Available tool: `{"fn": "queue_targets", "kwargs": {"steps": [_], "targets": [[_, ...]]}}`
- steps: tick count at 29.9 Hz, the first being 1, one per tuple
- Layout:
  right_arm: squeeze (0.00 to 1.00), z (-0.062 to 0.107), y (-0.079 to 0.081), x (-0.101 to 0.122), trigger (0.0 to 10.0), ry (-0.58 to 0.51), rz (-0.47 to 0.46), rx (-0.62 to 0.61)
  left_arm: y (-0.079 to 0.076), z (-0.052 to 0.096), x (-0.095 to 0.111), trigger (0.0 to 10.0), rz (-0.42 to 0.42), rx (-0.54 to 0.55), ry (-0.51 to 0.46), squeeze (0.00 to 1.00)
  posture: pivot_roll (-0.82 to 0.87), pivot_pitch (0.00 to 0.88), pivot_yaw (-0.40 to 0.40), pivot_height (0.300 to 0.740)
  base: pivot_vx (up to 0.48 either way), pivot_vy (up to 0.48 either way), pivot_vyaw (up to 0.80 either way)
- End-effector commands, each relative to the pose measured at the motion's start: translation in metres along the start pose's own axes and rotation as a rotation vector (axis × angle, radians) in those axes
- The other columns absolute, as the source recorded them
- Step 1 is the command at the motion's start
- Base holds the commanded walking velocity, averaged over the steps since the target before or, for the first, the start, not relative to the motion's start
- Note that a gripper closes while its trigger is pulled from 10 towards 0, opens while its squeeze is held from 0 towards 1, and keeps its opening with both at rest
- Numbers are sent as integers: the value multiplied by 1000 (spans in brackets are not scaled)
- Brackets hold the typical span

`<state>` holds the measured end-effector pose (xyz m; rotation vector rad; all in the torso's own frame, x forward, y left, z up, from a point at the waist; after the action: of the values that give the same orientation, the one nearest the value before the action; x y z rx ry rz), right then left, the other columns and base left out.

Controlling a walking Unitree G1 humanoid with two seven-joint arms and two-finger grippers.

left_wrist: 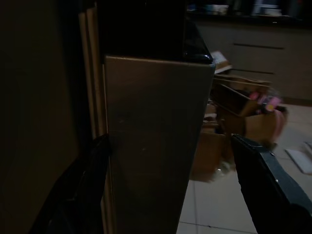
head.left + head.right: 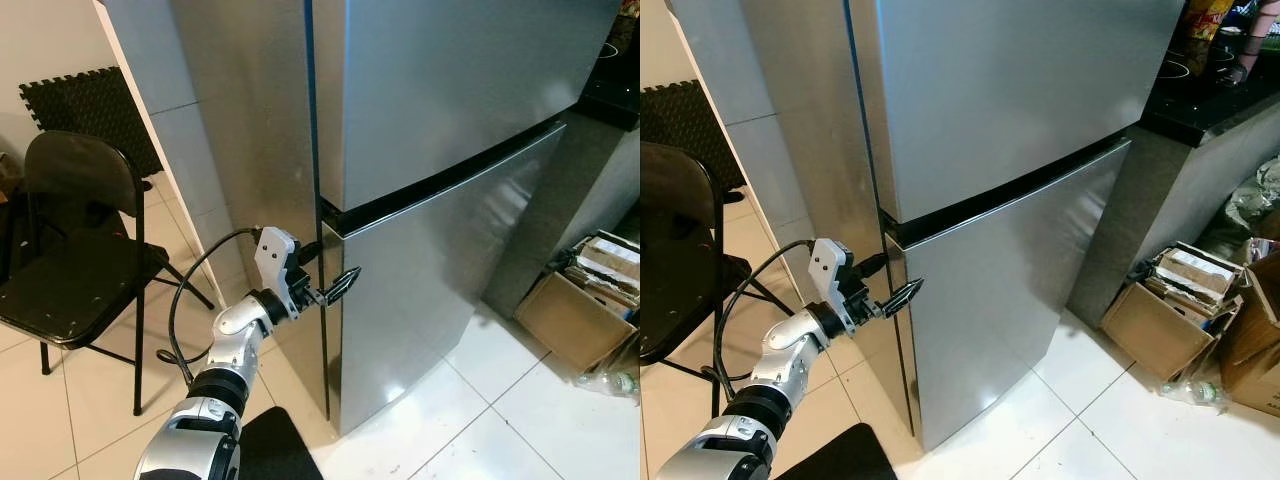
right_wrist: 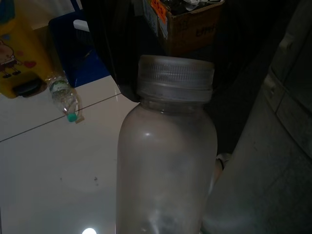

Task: Restocking fridge

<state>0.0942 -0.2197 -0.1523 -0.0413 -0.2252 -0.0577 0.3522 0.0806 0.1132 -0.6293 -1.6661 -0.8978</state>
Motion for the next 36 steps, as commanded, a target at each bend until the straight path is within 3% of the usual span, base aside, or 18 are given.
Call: {"fn": "queue_targets", "kwargs": {"steps": [1, 12, 19, 25, 31, 36], "targets": [[0, 0, 0, 0, 10000, -12, -23, -2, -44, -15, -8, 10000, 49, -216, 2, 0, -45, 0, -1, 740, 0, 0, 0], [0, 0, 1, 3, 10000, -18, -25, 0, -60, -19, -6, 10000, 76, -282, -24, 0, -46, 0, -2, 740, 0, 0, 0], [0, 0, 1, 3, 10000, -16, -25, -1, -80, -12, -9, 10000, 140, -399, -26, 0, -48, 0, 1, 740, 0, 0, 0], [0, 0, 1, 2, 10000, -16, -26, -1, -121, 9, -11, 10000, 287, -646, -34, 0, -46, 0, 1, 740, 0, 0, 0], [0, 0, 1, 3, 10000, -17, -24, -1, -127, 22, -12, 10000, 363, -692, -33, 0, -43, 0, -3, 740, 0, 0, 0], [0, 0, 0, 3, 10000, -17, -22, -4, -128, 38, -27, 10000, 399, -690, 49, 0, -44, 0, -4, 740, 0, 0, 0]]}}
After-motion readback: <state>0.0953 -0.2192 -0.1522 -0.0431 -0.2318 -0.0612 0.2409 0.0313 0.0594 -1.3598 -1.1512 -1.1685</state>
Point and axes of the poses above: a point about 5 cm out from each wrist's last joint towards the gripper, its own z axis pointing back from the gripper into the wrist, its own x axis along the axis of the wrist's last joint, y = z × x, the point moved 4 cm from there along -z, pointing out of the wrist towards the gripper, and after that the axes turned 13 degrees about -z, right-handed, at the moved point
